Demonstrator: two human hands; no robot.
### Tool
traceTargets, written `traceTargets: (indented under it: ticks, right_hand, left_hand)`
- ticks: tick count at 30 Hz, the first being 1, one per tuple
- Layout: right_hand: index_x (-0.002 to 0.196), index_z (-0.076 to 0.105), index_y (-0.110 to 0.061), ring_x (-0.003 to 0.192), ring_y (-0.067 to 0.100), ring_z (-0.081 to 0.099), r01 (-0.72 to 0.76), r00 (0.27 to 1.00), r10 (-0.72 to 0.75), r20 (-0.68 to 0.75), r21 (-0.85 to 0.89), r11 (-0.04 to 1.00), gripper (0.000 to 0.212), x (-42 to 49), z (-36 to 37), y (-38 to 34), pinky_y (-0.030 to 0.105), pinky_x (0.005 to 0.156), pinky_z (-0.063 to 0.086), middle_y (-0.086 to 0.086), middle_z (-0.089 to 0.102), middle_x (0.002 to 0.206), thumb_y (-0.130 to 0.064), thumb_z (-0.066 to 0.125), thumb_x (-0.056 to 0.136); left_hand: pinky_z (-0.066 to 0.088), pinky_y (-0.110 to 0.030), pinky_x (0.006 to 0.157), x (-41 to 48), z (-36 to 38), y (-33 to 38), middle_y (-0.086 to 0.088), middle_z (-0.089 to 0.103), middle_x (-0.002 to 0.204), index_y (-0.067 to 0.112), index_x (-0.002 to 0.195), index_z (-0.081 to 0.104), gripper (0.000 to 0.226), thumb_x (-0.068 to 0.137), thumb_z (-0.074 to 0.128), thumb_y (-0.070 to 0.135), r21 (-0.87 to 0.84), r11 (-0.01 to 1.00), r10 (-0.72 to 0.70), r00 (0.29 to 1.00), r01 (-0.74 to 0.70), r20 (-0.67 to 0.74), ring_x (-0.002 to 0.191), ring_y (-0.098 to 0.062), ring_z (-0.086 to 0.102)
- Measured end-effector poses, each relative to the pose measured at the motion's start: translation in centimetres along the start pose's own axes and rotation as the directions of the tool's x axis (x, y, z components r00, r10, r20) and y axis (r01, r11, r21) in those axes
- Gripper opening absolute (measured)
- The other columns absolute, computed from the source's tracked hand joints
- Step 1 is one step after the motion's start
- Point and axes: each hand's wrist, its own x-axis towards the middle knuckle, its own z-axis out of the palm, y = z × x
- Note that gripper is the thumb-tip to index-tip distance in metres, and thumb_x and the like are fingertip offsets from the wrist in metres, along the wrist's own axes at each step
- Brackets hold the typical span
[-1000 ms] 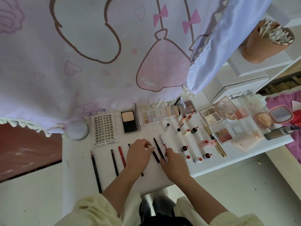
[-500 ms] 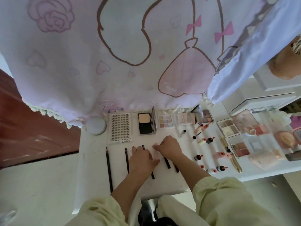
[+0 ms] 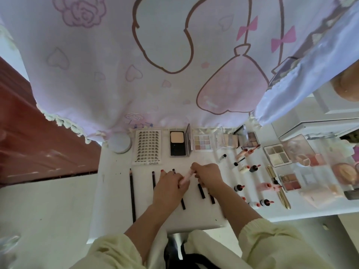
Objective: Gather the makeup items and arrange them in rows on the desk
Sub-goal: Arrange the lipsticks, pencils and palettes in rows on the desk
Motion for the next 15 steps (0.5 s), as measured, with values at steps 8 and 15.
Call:
traceTargets:
  ticks: [8, 15]
  right_hand:
    - [0.082, 0.069, -0.001, 0.043, 0.009, 0.040, -0.018, 0.978, -0.025, 0.207, 0.203, 0.979, 0.016, -2.0, -1.8, 0.2, 0.018, 0.036, 0.030, 0.003, 0.053, 0.058, -0.017, 0.069, 0.084]
    - [0.072, 0.065, -0.001, 0.044, 0.012, 0.039, 0.145, 0.972, -0.158, 0.174, 0.087, 0.986, 0.032, -2.7, -2.2, 0.5, 0.021, 0.042, 0.030, 0.002, 0.051, 0.053, -0.030, 0.069, 0.087]
  left_hand:
    - [0.045, -0.028, 0.066, -1.3, -1.8, 0.9, 0.002, 0.060, 0.083, 0.019, 0.102, 0.059, 0.033, 0.101, 0.037, 0.045, -0.227, 0.971, 0.083, 0.995, -0.069, 0.051, 0.071, -0.012, 0.055]
    - [0.041, -0.025, 0.057, -1.7, -1.2, 2.5, 0.005, 0.053, 0.074, 0.016, 0.099, 0.048, 0.038, 0.103, 0.024, 0.045, -0.179, 0.982, 0.074, 0.994, -0.058, 0.081, 0.061, -0.010, 0.050]
